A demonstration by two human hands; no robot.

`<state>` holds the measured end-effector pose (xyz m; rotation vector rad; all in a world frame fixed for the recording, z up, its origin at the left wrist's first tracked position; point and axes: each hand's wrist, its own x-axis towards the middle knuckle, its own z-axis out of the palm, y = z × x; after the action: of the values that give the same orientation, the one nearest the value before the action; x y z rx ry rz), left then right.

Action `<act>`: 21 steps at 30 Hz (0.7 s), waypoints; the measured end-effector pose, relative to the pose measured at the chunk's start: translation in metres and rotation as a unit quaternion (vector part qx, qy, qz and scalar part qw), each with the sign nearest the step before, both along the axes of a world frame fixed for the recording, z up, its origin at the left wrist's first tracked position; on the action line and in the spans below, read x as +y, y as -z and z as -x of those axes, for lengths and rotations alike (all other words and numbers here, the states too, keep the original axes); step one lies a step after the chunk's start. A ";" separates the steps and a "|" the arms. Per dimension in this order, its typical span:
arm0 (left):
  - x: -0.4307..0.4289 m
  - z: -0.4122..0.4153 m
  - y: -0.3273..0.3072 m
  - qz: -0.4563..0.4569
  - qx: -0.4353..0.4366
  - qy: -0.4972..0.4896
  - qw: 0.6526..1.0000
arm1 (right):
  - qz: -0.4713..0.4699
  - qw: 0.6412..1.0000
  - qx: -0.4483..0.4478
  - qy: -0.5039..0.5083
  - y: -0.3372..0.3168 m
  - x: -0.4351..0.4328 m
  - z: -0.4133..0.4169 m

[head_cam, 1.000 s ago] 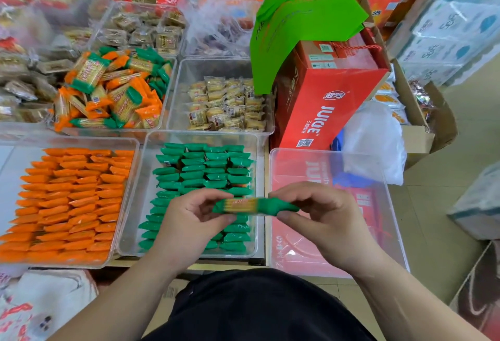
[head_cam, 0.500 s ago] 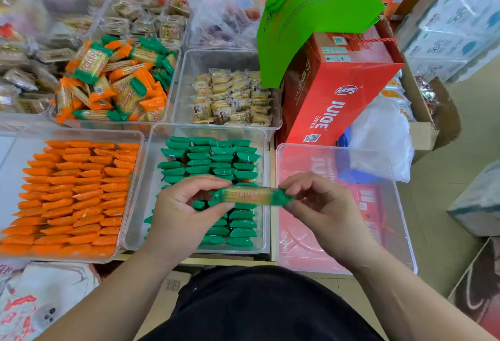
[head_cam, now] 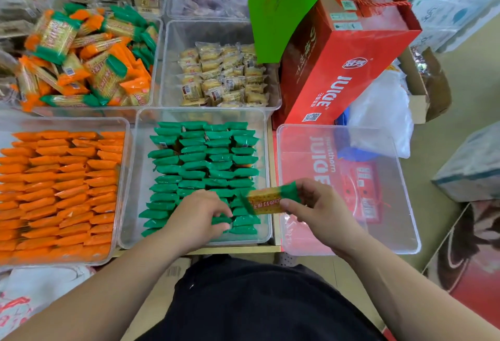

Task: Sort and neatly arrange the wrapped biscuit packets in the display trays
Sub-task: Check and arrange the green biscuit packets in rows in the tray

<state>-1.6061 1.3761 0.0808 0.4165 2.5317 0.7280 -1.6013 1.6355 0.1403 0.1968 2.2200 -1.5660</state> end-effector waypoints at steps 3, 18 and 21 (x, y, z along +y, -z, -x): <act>0.011 0.010 0.017 0.124 0.019 0.125 0.984 | -0.036 0.999 0.011 0.000 0.003 0.006 -0.005; 0.015 0.037 0.045 0.092 0.133 0.124 0.979 | -0.232 0.933 0.152 -0.231 0.022 -0.018 -0.021; 0.013 0.040 0.048 0.082 0.133 0.112 0.981 | -0.284 0.895 0.167 -0.300 0.039 -0.032 -0.018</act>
<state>-1.6457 1.3893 0.0333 0.7714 2.7034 0.3982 -1.5836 1.6036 0.1017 -0.5900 2.5955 -0.6332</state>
